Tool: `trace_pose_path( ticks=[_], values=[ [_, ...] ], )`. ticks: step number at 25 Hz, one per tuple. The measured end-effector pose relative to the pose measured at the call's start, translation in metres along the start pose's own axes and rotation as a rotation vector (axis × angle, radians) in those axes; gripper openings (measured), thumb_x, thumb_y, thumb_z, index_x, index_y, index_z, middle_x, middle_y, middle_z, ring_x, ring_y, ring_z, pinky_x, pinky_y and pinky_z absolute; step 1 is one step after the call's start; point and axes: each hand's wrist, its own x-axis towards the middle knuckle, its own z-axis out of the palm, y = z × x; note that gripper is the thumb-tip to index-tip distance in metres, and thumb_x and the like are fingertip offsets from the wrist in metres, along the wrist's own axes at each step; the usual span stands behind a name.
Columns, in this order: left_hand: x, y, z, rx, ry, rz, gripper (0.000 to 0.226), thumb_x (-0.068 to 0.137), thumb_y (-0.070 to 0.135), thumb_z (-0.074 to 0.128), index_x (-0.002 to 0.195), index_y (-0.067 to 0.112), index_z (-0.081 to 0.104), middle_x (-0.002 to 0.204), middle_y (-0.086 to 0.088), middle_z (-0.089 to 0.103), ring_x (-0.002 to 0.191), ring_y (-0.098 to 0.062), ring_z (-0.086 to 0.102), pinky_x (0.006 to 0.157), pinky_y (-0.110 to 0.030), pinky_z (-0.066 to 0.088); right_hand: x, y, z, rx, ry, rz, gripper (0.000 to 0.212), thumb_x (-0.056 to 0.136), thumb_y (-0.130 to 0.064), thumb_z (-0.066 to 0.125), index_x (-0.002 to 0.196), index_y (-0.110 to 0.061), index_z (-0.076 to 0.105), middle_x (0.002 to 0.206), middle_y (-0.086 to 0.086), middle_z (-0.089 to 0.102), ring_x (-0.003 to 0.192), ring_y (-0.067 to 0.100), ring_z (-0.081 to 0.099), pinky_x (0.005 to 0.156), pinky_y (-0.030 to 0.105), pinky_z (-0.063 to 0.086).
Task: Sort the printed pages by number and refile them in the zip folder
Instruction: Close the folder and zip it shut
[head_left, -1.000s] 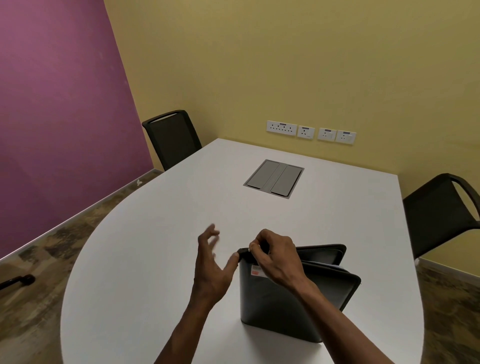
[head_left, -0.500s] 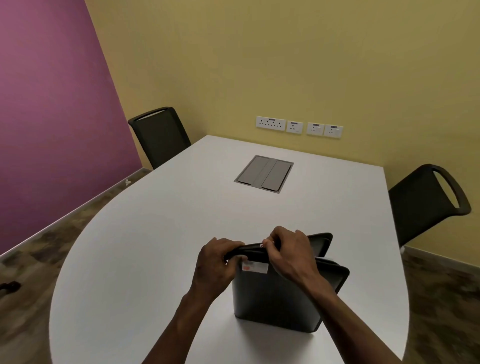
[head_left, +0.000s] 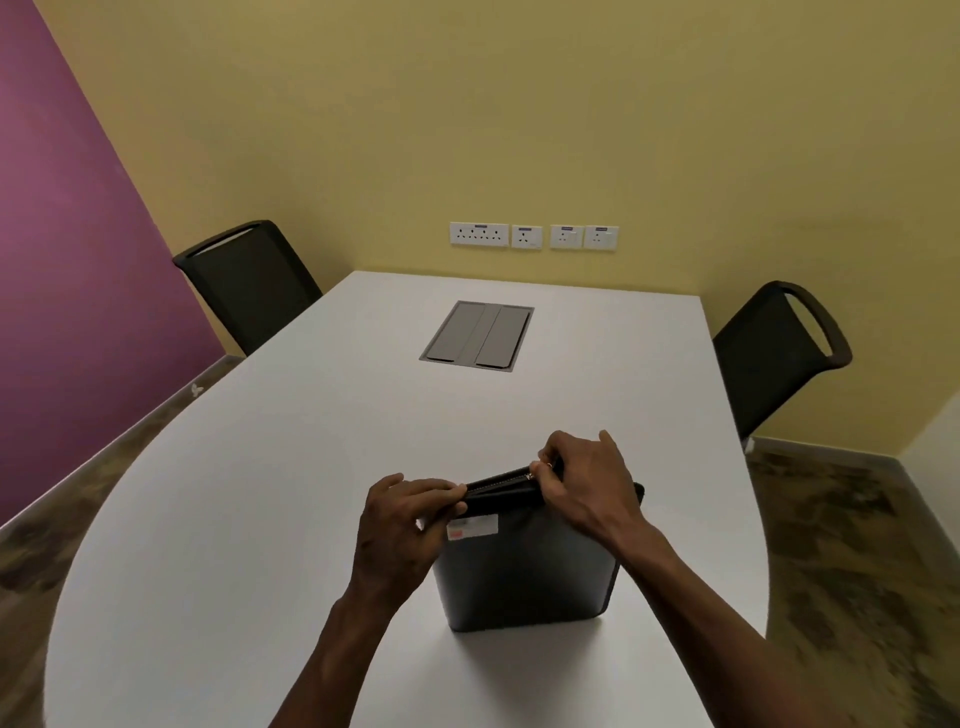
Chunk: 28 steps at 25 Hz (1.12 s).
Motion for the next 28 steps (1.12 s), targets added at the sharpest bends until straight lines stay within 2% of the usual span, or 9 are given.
trace_pose_path(
  ticks=[2,5,8,11,14,17,19,22,28],
  values=[
    [0.0,0.001,-0.005,0.007,-0.002,-0.018,0.021,0.086,0.042,0.063,0.099,0.034,0.077,0.098,0.025,0.072,0.093,0.01,0.062,0.096,-0.039,0.044,0.001,0.022,-0.012,0.06,0.041,0.044,0.014,0.095,-0.034,0.061,0.086,-0.023,0.059,0.085,-0.004,0.071,0.072,0.011,0.057,0.117,0.043,0.031],
    [0.007,0.013,-0.008,0.135,-0.074,-0.019,0.02,0.085,0.038,0.065,0.103,0.034,0.074,0.098,0.024,0.071,0.091,0.005,0.063,0.104,-0.044,0.041,-0.005,0.039,-0.021,0.243,0.055,0.095,0.017,0.091,-0.03,0.067,0.077,-0.029,0.058,0.093,-0.006,0.074,0.08,0.007,0.064,0.087,0.03,0.052],
    [0.014,0.043,0.01,0.274,-0.257,0.054,0.049,0.085,0.051,0.061,0.128,0.028,0.064,0.117,0.014,0.068,0.105,-0.007,0.063,0.112,-0.048,0.037,-0.012,0.041,-0.018,0.325,0.089,0.108,0.019,0.089,-0.024,0.07,0.074,-0.025,0.059,0.098,-0.011,0.074,0.082,-0.003,0.063,0.067,0.008,0.044],
    [0.023,0.084,0.054,0.287,-0.352,0.093,0.061,0.088,0.051,0.059,0.14,0.021,0.052,0.123,0.003,0.064,0.106,-0.021,0.06,0.099,-0.04,0.047,-0.018,0.039,-0.018,0.37,0.09,0.09,0.015,0.089,-0.022,0.071,0.078,-0.019,0.062,0.1,-0.014,0.073,0.087,-0.002,0.065,0.068,0.005,0.043],
    [0.033,0.104,0.081,0.2,-0.313,0.09,0.036,0.091,0.031,0.062,0.127,0.025,0.059,0.102,0.003,0.067,0.086,-0.022,0.063,0.073,-0.037,0.052,-0.026,0.045,-0.017,0.413,0.096,0.115,0.016,0.09,-0.022,0.07,0.075,-0.02,0.061,0.103,-0.011,0.074,0.091,0.002,0.067,0.076,0.018,0.052],
    [0.029,0.095,0.085,0.193,-0.25,0.146,0.025,0.095,0.038,0.056,0.116,0.027,0.064,0.087,0.005,0.068,0.071,-0.02,0.063,0.057,-0.036,0.052,-0.034,0.061,-0.024,0.44,0.162,0.246,0.016,0.089,-0.026,0.071,0.076,-0.019,0.063,0.109,-0.01,0.072,0.1,0.005,0.066,0.087,0.027,0.053],
    [0.023,0.093,0.083,0.166,-0.214,0.179,0.03,0.095,0.044,0.047,0.113,0.029,0.065,0.085,0.007,0.069,0.069,-0.019,0.063,0.055,-0.034,0.052,-0.038,0.072,-0.029,0.54,0.135,0.361,0.017,0.088,-0.026,0.072,0.077,-0.015,0.065,0.102,-0.011,0.073,0.098,0.004,0.067,0.087,0.029,0.054],
    [0.017,0.097,0.081,0.111,-0.174,0.166,0.021,0.092,0.039,0.055,0.106,0.031,0.069,0.086,0.01,0.071,0.072,-0.016,0.066,0.056,-0.029,0.052,-0.044,0.083,-0.028,0.706,0.048,0.52,0.022,0.086,-0.029,0.074,0.075,-0.012,0.064,0.09,-0.004,0.075,0.097,0.012,0.069,0.09,0.045,0.057],
    [0.014,0.098,0.057,-0.077,-0.074,0.026,0.02,0.081,0.027,0.071,0.1,0.028,0.077,0.093,0.015,0.075,0.083,-0.005,0.07,0.071,-0.024,0.055,-0.055,0.077,-0.031,0.906,-0.088,0.586,0.023,0.092,-0.028,0.071,0.08,-0.013,0.06,0.1,0.008,0.075,0.101,0.019,0.071,0.097,0.054,0.052]
  ],
)
